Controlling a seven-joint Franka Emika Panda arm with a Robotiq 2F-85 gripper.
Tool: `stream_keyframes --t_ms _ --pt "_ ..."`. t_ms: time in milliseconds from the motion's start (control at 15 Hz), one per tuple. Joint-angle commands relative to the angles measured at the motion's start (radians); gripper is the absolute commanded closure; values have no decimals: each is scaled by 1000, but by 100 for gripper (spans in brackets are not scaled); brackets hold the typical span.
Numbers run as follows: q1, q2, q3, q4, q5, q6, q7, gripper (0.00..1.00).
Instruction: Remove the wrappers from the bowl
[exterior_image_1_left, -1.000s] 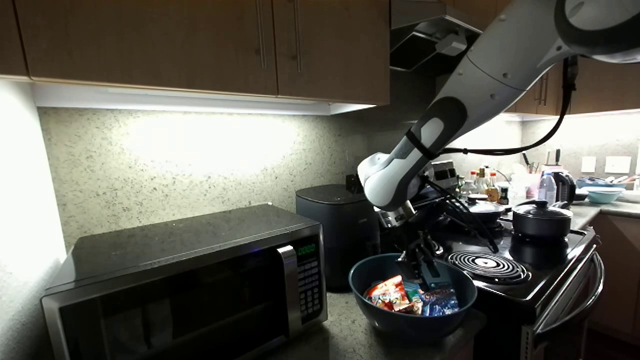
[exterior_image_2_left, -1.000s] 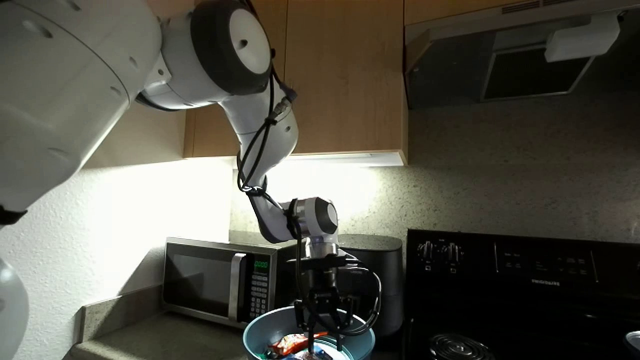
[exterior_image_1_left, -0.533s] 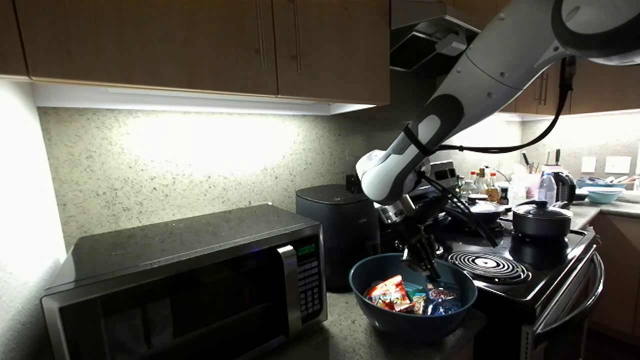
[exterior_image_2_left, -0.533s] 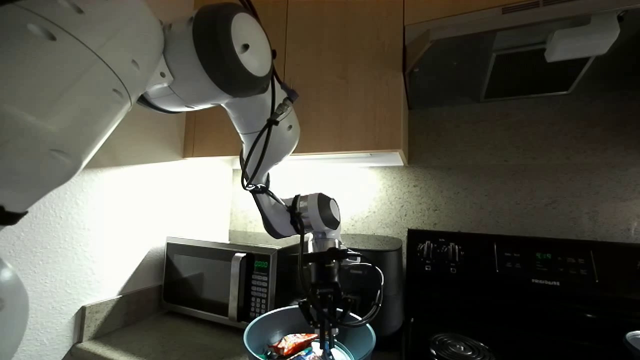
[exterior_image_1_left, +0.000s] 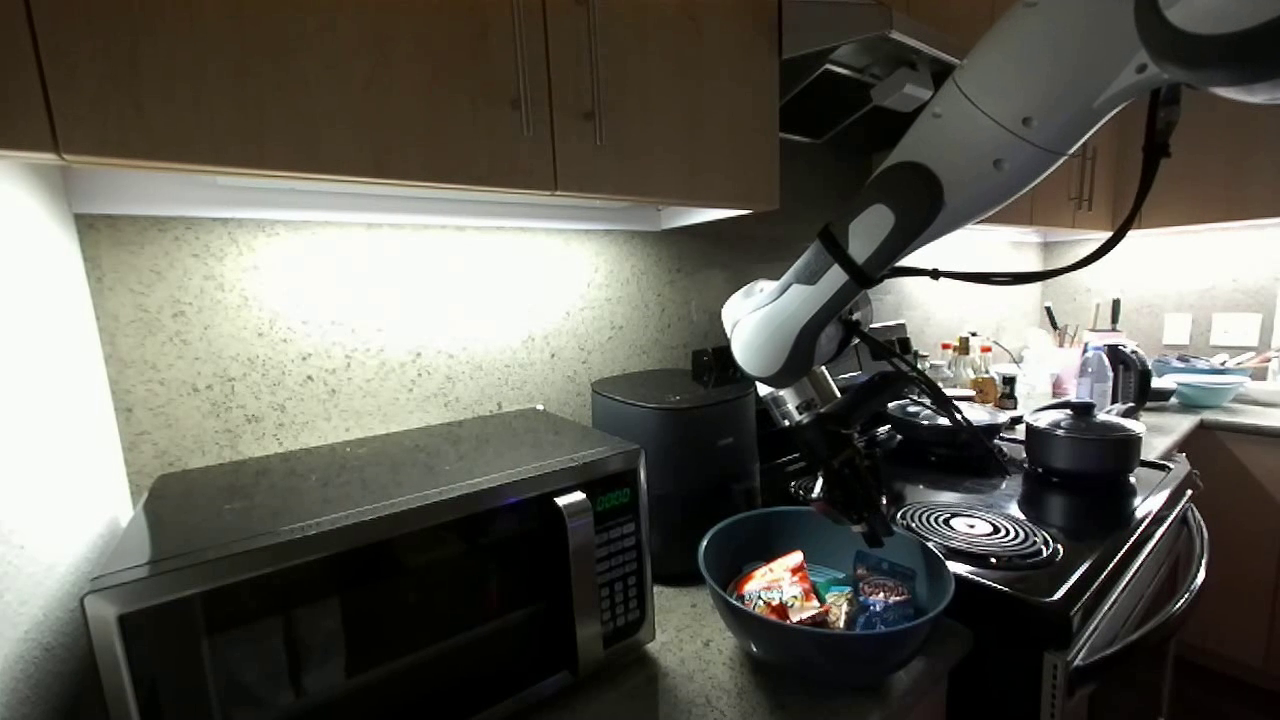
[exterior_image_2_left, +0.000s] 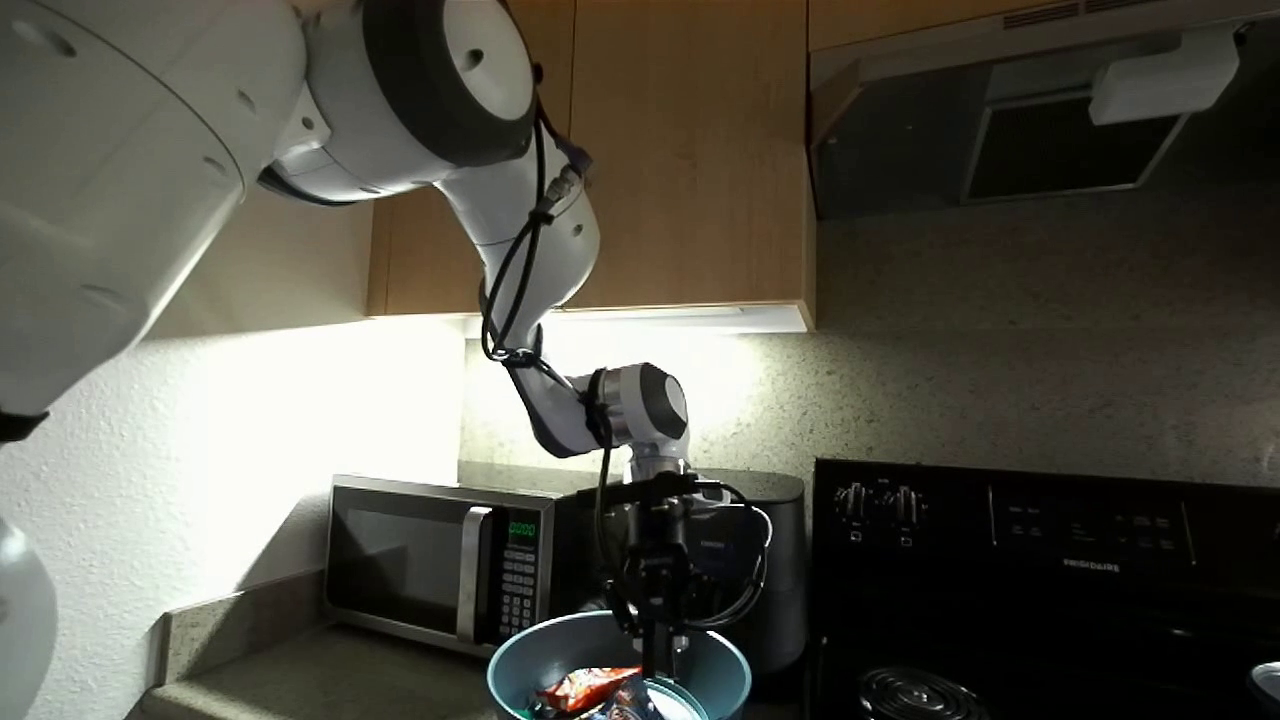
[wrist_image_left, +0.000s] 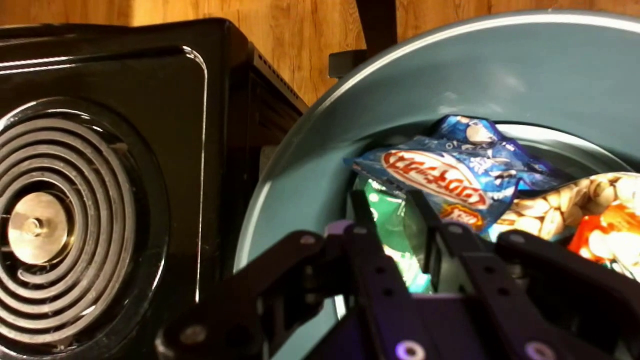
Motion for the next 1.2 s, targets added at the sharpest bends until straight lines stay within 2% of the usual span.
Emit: stream_keyframes --t_ms 0,400,467,733,867,1133 --pt "-11 31 15 23 5 -16 -37 44" --pt "0 84 22 44 -13 -39 -48 5" --pt "0 86 23 43 -15 -41 -50 1" --pt "1 90 25 46 -15 -64 -52 0" --pt "-4 79 36 50 2 -111 -87 0" --pt "-27 64 88 65 68 -183 -258 0"
